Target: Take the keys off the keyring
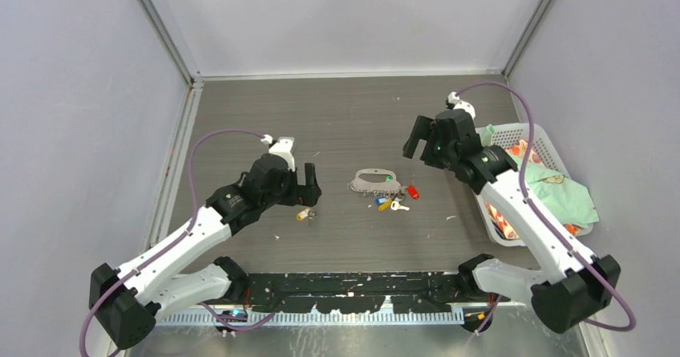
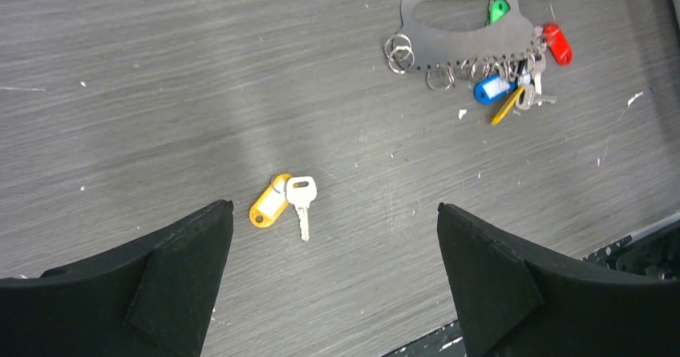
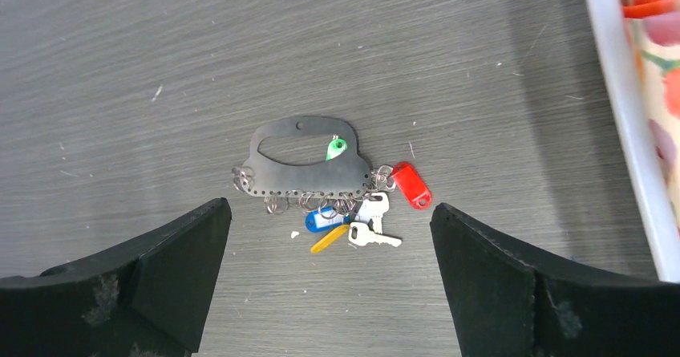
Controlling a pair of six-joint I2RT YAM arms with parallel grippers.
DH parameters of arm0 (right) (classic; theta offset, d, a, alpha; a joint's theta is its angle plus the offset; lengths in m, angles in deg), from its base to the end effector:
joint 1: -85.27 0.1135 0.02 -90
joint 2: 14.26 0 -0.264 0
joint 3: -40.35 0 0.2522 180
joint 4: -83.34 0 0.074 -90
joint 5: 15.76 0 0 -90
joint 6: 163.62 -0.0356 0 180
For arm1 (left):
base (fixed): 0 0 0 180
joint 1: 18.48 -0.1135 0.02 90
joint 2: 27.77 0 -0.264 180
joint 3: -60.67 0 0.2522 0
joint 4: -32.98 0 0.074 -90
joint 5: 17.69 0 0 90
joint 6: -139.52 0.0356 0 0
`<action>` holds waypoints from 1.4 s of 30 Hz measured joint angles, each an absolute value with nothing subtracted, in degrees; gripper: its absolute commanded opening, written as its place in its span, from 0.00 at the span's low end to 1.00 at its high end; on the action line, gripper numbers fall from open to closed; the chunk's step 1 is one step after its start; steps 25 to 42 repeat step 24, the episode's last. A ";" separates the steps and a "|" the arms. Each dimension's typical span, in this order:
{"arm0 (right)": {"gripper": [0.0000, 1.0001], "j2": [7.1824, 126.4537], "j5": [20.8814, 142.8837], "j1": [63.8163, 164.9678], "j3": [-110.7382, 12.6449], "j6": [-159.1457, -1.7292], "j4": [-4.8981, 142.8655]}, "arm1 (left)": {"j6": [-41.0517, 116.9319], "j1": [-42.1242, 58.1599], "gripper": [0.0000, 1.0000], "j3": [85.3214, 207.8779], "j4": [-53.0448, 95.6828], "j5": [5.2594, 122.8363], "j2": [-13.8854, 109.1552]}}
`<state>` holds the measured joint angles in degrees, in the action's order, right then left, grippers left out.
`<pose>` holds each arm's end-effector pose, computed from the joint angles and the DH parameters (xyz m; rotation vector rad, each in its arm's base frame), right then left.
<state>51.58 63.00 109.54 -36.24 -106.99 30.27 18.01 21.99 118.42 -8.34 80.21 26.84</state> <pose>0.2219 0.0924 0.3281 0.2831 2.2923 0.2926 0.1590 -0.1292 0.2750 0.1019 2.2806 -0.5239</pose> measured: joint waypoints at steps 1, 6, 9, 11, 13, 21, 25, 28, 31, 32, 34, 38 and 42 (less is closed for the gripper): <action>1.00 50.03 62.54 109.54 -35.76 -107.29 30.29 | 17.95 21.99 1.00 118.66 -8.47 80.49 26.77; 1.00 43.28 58.30 109.54 -33.66 -110.31 30.38 | 17.86 21.99 1.00 121.65 -9.32 83.07 26.75; 1.00 40.54 56.22 109.54 -32.28 -111.38 30.79 | 17.66 21.99 1.00 123.34 -9.73 84.34 26.75; 1.00 39.52 55.59 109.54 -31.50 -111.62 31.19 | 17.36 21.99 1.00 123.99 -10.19 84.84 26.73; 1.00 38.10 54.47 109.54 -29.90 -112.39 32.02 | 17.12 21.99 1.00 124.41 -10.59 85.28 26.66; 1.00 28.30 50.25 109.54 -22.49 -115.42 35.91 | 17.03 21.99 1.00 125.22 -11.83 86.59 25.88; 1.00 28.13 49.58 109.54 -22.65 -115.45 36.43 | 17.05 21.99 1.00 125.72 -12.25 86.90 25.88; 1.00 28.13 49.58 109.54 -22.65 -115.45 36.43 | 17.05 21.99 1.00 125.72 -12.25 86.90 25.88; 1.00 28.13 49.58 109.54 -22.65 -115.45 36.43 | 17.05 21.99 1.00 125.72 -12.25 86.90 25.88; 1.00 28.13 49.58 109.54 -22.65 -115.45 36.43 | 17.05 21.99 1.00 125.72 -12.25 86.90 25.88; 1.00 28.13 49.58 109.54 -22.65 -115.45 36.43 | 17.05 21.99 1.00 125.72 -12.25 86.90 25.88; 1.00 28.13 49.58 109.54 -22.65 -115.45 36.43 | 17.05 21.99 1.00 125.72 -12.25 86.90 25.88; 1.00 28.13 49.58 109.54 -22.65 -115.45 36.43 | 17.05 21.99 1.00 125.72 -12.25 86.90 25.88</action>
